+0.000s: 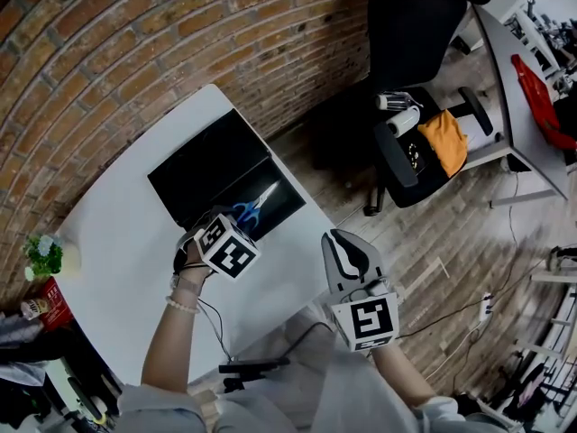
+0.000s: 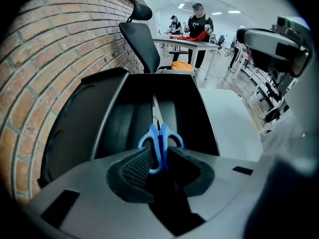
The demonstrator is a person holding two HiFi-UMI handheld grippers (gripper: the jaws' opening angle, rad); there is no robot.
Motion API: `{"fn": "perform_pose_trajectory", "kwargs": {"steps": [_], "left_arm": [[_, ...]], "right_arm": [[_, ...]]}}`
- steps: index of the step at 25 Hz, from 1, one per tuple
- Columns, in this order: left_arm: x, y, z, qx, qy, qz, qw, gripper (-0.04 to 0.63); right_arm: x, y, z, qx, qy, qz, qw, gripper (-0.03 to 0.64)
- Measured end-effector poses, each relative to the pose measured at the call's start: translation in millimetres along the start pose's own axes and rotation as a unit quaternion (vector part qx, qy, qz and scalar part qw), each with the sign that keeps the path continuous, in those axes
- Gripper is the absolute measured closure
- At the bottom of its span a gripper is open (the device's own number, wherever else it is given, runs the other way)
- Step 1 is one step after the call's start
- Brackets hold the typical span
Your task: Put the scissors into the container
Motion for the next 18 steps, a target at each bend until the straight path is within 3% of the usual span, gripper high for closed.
{"fn": "perform_pose_trajectory", "kwargs": {"steps": [5, 9, 13, 18], "left_arm": [[3, 15, -8, 0.027, 0.036, 0.034, 0.9984, 0.457], [8, 42, -19, 0.055, 0.072, 0.095, 0.9914, 0.457], [7, 79, -36, 0.109, 0.113, 0.155, 0.9755, 0.52], [-3, 136, -54, 0.153, 0.172, 0.219, 0.9482, 0.566]], "right_arm": [[6, 5, -5, 0.008, 0.0, -0.005, 1.0, 0.557], [22, 6, -11, 0.011, 0.017, 0.004, 1.0, 0.557], [35, 7, -24, 0.024, 0.03, 0.012, 0.999, 0.557], [50, 6, -47, 0.05, 0.05, 0.032, 0.997, 0.557]]}}
Point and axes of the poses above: the fingertips, and each gripper's own axes: y backward along the fingers, z to its right, x out of its top, the point moved 4 cm from there along y, backward along the fingers, and after that the axes turned 13 degrees about x, right-handed, at the moved point
